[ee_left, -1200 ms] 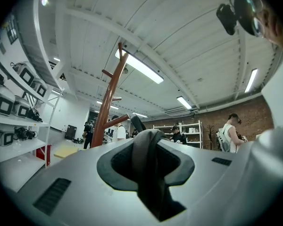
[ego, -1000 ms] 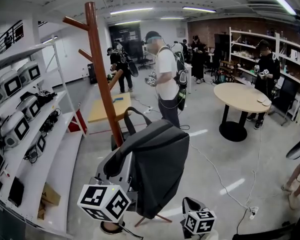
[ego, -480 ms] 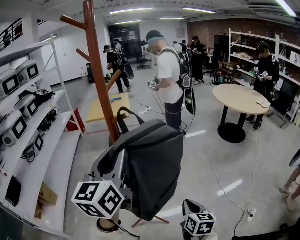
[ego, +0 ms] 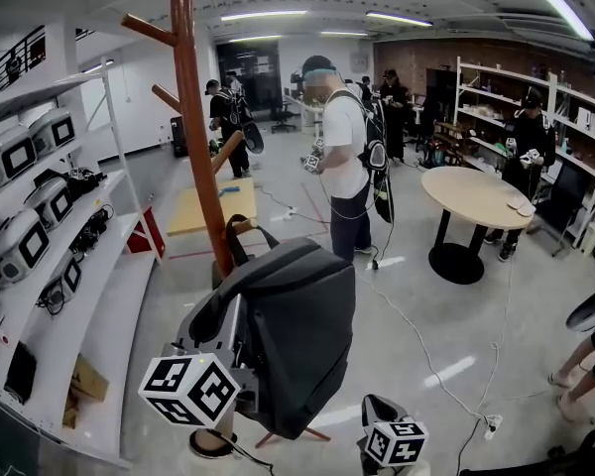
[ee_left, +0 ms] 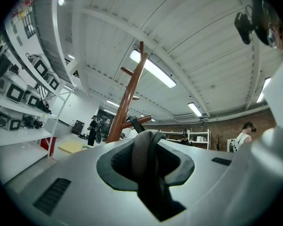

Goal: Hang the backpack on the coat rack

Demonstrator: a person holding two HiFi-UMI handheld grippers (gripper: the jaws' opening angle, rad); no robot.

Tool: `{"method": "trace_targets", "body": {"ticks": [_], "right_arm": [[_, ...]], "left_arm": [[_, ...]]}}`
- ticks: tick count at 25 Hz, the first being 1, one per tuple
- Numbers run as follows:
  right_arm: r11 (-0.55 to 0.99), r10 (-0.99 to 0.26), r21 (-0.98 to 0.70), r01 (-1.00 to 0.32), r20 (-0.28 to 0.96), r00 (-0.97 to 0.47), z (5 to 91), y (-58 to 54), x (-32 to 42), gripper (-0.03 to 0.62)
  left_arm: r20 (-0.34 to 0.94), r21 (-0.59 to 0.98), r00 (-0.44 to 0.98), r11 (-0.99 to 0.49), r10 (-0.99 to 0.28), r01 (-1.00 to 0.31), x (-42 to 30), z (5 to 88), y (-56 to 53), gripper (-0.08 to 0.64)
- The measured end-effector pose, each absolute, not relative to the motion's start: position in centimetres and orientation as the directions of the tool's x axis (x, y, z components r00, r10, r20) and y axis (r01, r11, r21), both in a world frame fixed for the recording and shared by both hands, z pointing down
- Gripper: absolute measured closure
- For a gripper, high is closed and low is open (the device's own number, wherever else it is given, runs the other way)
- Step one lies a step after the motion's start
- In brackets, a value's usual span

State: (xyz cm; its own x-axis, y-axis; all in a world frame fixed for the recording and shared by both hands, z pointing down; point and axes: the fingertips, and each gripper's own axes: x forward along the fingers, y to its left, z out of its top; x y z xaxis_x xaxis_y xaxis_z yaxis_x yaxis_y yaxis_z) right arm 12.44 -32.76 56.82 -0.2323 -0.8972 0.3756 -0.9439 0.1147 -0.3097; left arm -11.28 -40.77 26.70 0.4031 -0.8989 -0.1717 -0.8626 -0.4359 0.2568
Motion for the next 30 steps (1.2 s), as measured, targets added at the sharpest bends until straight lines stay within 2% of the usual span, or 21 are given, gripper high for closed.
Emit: {"method": "trace_targets", "body": {"ticks": [30], "right_arm": [[0.158,-0.874,-0.295,-0.942,0.403,-0.272,57.4,-33.2,12.4,0.578]], "left_arm": [[-0.118,0.27,0.323,-0.343,-0.939,-0.9,-12.4,29.8,-41.7,0.472]]}}
